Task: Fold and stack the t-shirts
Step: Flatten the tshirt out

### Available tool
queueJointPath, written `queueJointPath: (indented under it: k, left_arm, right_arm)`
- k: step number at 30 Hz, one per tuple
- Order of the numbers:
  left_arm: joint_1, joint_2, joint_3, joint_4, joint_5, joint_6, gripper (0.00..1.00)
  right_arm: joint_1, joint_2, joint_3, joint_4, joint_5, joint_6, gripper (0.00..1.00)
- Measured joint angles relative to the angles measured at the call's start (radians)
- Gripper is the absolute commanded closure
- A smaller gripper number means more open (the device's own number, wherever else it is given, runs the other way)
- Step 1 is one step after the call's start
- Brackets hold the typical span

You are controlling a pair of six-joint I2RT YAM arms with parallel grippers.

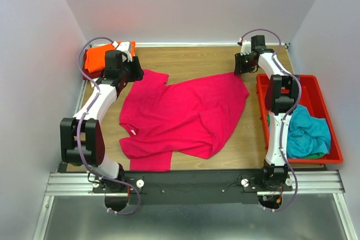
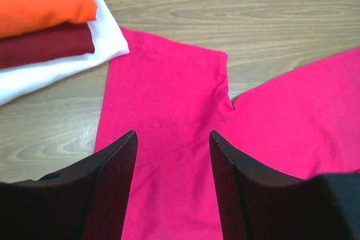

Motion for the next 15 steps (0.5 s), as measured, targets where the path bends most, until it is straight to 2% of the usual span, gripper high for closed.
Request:
queueJointPath:
  k: [2, 7, 15]
  left_arm:
    - [0.003, 0.009, 0.018, 0.001, 0.003, 0.001, 0.39]
    - [0.004, 0.045, 0.067, 0.013, 0.006, 0.002, 0.39]
    - [0.004, 0.151, 0.109, 0.013, 0.006, 0.008, 0.42]
  right_arm:
    - [0.0, 0.004, 0.005, 0.0, -0.011, -0.001, 0.7]
    - [-0.001, 0.013, 0.01, -0.001, -0.034, 0.003, 0.98]
    - [0.004, 0.003, -0.002, 0.003, 0.013, -0.01, 1.0]
